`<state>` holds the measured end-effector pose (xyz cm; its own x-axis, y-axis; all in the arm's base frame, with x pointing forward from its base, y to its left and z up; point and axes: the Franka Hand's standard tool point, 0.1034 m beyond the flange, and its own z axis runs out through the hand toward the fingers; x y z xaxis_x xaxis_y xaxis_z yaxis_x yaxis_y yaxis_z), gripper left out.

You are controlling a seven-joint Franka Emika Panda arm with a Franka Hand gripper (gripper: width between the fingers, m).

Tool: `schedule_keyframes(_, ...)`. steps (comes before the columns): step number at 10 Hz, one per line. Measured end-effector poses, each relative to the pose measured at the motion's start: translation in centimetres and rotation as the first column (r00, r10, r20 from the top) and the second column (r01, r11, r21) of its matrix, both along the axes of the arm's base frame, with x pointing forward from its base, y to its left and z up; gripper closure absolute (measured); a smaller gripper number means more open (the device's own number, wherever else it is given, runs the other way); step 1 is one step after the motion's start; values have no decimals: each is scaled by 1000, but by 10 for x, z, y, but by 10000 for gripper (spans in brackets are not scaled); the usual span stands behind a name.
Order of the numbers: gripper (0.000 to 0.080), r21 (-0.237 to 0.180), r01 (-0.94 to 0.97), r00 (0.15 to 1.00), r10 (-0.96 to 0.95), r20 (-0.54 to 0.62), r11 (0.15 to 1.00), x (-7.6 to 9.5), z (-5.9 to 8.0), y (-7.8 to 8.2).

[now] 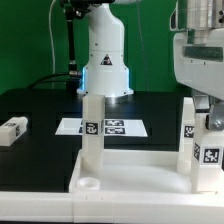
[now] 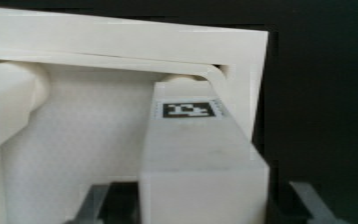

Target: Assemble desk

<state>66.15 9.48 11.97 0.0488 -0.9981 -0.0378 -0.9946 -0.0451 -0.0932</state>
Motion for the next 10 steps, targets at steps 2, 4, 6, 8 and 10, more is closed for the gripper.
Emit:
schedule_keyframes(2, 318, -3, -73, 997, 73, -22, 997, -3, -1, -1)
schedule_keyframes(4, 161, -14, -242, 970, 241, -23, 970, -2, 3, 3)
schedule_keyframes(6, 152, -31, -429, 903, 428, -19, 903, -2, 4, 8)
schedule_keyframes(8, 151, -47, -572, 820, 571, -21, 819, -3, 4, 14)
schedule_keyframes(10, 151, -65, -717, 697, 717, -22, 694, -3, 3, 17)
